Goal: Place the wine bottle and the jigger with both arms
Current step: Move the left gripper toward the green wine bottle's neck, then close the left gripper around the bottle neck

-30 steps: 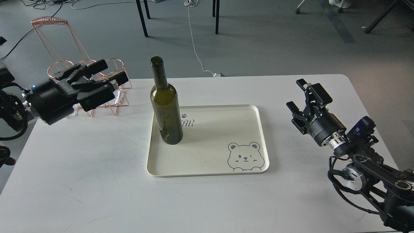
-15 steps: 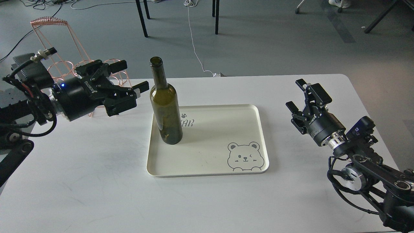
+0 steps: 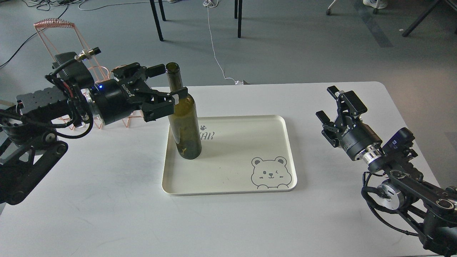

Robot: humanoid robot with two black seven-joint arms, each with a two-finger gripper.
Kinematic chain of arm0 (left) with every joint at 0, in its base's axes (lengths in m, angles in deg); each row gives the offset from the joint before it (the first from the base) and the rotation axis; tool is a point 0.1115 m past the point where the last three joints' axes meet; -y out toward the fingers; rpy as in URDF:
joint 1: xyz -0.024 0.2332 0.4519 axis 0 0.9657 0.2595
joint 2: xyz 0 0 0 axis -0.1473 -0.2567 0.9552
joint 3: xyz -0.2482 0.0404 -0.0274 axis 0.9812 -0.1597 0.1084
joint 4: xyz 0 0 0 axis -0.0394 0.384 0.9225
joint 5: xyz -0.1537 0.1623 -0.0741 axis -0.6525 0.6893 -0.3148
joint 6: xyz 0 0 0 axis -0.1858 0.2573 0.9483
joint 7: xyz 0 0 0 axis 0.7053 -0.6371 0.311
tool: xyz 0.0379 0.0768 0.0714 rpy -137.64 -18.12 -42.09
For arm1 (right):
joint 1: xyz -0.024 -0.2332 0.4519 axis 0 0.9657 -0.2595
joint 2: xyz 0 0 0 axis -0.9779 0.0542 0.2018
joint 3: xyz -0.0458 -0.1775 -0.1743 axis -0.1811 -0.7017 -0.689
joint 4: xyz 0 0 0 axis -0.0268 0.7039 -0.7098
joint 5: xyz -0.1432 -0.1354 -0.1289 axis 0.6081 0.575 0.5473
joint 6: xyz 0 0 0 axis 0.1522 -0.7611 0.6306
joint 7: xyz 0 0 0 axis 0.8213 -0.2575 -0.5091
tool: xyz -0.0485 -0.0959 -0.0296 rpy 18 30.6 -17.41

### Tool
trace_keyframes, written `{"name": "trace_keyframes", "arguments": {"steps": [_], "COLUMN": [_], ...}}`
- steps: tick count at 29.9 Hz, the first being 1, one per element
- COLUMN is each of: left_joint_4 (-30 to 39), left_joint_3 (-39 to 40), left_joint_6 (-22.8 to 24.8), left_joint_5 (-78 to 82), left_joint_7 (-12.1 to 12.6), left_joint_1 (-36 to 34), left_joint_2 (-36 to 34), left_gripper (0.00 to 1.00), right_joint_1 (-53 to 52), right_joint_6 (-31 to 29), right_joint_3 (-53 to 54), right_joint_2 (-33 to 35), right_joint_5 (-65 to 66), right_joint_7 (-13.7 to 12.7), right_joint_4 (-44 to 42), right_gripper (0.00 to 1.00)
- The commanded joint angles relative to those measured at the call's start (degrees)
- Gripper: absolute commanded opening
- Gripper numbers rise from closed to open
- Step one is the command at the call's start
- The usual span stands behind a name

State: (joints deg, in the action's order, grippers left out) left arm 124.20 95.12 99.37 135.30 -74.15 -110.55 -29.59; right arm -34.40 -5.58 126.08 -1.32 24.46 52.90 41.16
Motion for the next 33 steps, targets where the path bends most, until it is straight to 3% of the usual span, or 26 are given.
{"name": "trace_keyframes", "arguments": {"steps": [1,10,14,17,23,33], "left_joint_4": [-1.85,-2.64,-2.56,-2.64,-2.56,-2.29], "left_joint_3": [-0.03,-1.61,-1.61,-1.61,-1.61,-1.70], "left_joint_6": [-0.17,-1.32,-1.32,-1.40,-1.49,-1.40], "left_joint_5": [0.91,0.91,0.91,0.91,0.91,0.91], "left_joint_7": [-0.01,-0.01,-0.01,-0.01,-0.01,-0.01], "left_joint_1": [-0.34,-1.22,-1.48,-1.57,-2.01,-4.55], "left_joint_2": [1.76,3.00,3.00,3.00,3.00,2.91], "left_gripper": [0.98,0.90,0.75,0.52,0.26,0.09], "right_joint_1": [0.09,0.27,0.71,0.80,0.80,0.80], "right_joint_6": [0.00,0.09,0.09,0.18,0.18,0.53], "right_joint_3": [0.00,0.27,0.36,0.27,0.36,0.36], "right_joint_2": [-0.05,-0.05,-0.05,-0.05,-0.05,-0.05], "right_joint_5": [0.00,0.00,0.00,0.00,0.00,0.00], "right_joint_7": [0.00,0.00,0.00,0.00,0.00,0.00], "right_joint_4": [-0.07,0.01,0.01,0.01,0.01,-0.07], "right_gripper": [0.98,0.98,0.98,0.98,0.98,0.98]}}
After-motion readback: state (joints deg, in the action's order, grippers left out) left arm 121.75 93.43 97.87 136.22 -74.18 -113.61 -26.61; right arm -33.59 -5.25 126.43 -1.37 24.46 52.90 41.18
